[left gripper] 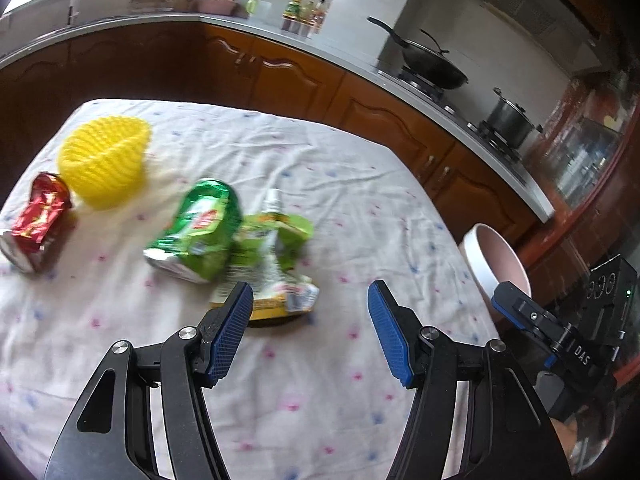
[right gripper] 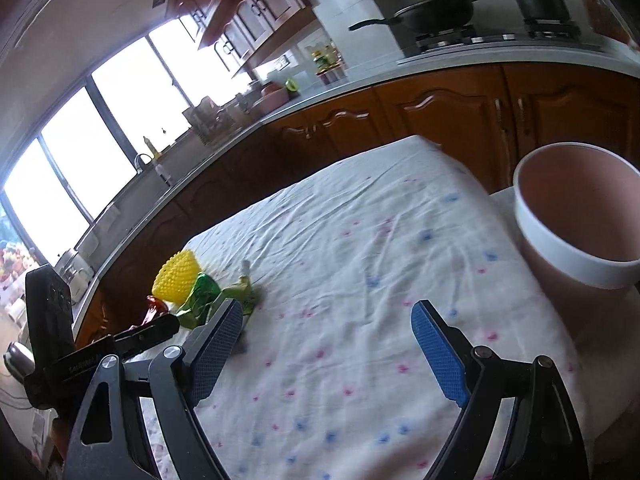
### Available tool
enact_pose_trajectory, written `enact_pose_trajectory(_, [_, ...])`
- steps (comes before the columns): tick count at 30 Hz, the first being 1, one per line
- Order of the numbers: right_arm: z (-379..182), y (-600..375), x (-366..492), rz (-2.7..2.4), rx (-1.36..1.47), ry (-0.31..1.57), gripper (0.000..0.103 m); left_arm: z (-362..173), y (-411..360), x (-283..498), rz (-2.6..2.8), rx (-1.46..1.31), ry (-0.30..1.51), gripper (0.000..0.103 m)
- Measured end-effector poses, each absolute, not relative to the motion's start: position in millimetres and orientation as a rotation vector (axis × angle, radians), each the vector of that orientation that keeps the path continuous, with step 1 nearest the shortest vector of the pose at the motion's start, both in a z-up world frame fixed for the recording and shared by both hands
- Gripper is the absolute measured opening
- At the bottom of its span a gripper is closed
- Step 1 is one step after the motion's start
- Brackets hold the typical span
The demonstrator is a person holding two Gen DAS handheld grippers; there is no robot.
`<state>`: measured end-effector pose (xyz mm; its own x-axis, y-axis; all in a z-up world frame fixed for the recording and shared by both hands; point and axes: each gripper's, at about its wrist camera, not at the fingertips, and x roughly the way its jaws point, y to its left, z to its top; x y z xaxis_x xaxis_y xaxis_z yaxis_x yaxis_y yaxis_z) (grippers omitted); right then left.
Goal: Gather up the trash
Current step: 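Move both open tools back toward the green can and juice pouch, then grasp the green tea can with the left tool while the right tool grasps the juice pouch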
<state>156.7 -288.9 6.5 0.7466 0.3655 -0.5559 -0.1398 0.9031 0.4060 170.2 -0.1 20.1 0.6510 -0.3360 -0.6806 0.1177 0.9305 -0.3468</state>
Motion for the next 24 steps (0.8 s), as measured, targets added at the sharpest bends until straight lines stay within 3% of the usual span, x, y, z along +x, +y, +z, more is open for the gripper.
enact_pose_trajectory(17, [-1, -214, 182, 0.435, 0.303, 0.747, 0.087, 19, 53, 200, -0.175, -0.228, 0.843, 0.060])
enact_pose_trajectory(24, [-5, -165, 190, 0.494, 0.202, 0.771, 0.064, 25, 85, 206, -0.132, -0.257, 0.824, 0.060])
